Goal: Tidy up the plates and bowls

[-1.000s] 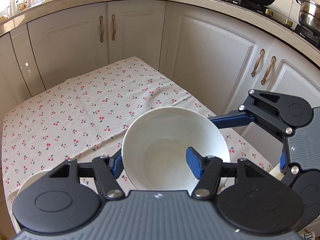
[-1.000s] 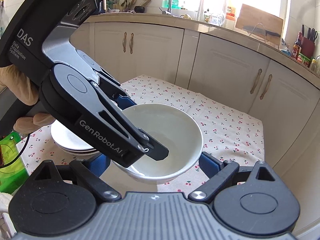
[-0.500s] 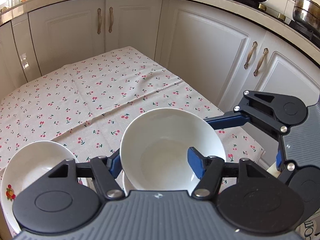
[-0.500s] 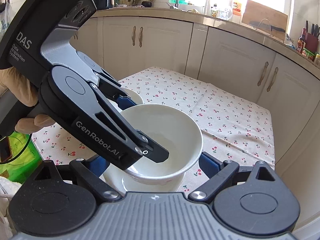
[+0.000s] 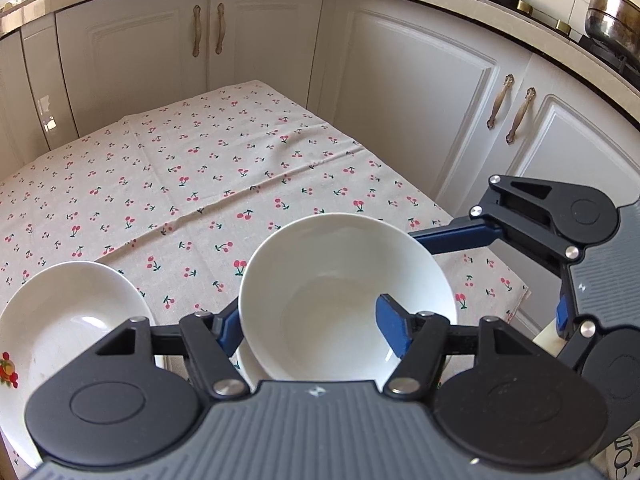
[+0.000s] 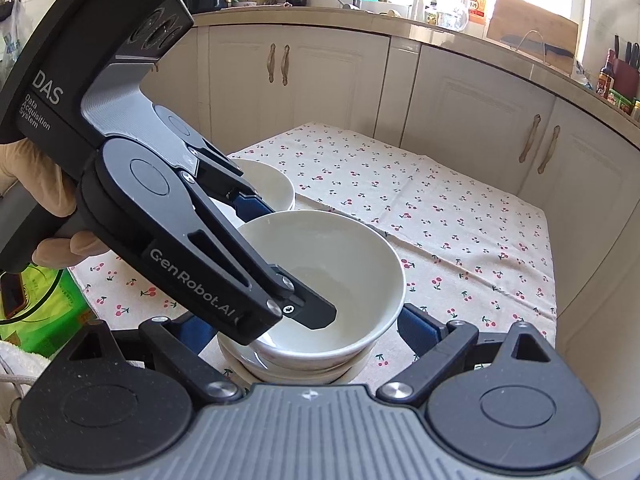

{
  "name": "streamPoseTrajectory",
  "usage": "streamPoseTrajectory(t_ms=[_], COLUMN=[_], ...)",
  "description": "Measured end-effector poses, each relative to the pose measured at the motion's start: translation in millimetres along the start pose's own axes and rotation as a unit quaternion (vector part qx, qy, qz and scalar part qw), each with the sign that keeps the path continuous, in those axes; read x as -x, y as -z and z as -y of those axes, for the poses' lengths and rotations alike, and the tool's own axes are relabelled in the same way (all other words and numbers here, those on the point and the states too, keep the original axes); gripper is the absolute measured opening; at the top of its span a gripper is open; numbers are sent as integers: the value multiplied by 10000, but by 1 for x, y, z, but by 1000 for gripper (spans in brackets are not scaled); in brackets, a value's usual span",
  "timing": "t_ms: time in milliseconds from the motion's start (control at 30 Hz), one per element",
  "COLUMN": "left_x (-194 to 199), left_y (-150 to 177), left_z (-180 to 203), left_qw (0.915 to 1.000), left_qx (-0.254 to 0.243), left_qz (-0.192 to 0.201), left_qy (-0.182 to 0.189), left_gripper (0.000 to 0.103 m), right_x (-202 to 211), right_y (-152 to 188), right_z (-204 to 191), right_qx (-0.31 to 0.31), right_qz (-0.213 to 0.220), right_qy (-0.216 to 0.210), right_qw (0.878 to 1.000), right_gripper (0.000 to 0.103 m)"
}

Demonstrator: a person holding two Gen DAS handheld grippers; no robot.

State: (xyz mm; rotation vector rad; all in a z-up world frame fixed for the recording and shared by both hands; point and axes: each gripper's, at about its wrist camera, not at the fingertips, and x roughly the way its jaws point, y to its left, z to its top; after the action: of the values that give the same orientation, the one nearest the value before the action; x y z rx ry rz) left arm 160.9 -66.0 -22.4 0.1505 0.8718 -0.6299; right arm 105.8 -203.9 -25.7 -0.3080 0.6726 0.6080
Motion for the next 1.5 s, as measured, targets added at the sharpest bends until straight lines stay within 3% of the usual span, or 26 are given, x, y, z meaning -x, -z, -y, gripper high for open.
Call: streamPoseTrajectory(t_ms=[633, 767, 967, 1300, 1500], left_x=[-3, 3, 15, 25, 25], left_y=[0, -2, -5, 10, 18], left_z=[-2, -2, -7, -10, -13], left_qw=[9998, 9997, 9991, 9934, 9938], left_qx=[7, -153, -170, -172, -204], left_qz=[1, 197, 391, 575, 455], left_qy=[177, -14, 72, 974, 997], left_gripper=[78, 86, 90, 90, 90], right_x=[-7, -3, 0, 1, 3], right_y=[4, 7, 5, 10, 14], right_z=[0, -2, -1, -4, -3], right_qx=[-27, 100, 141, 158, 195], right_qz=[-148, -26, -12, -63, -104], right_qy=[-72, -25, 0, 13, 38], right_qw=[9999, 9999, 9999, 9999, 9997], right_gripper=[97, 103, 103, 103, 103])
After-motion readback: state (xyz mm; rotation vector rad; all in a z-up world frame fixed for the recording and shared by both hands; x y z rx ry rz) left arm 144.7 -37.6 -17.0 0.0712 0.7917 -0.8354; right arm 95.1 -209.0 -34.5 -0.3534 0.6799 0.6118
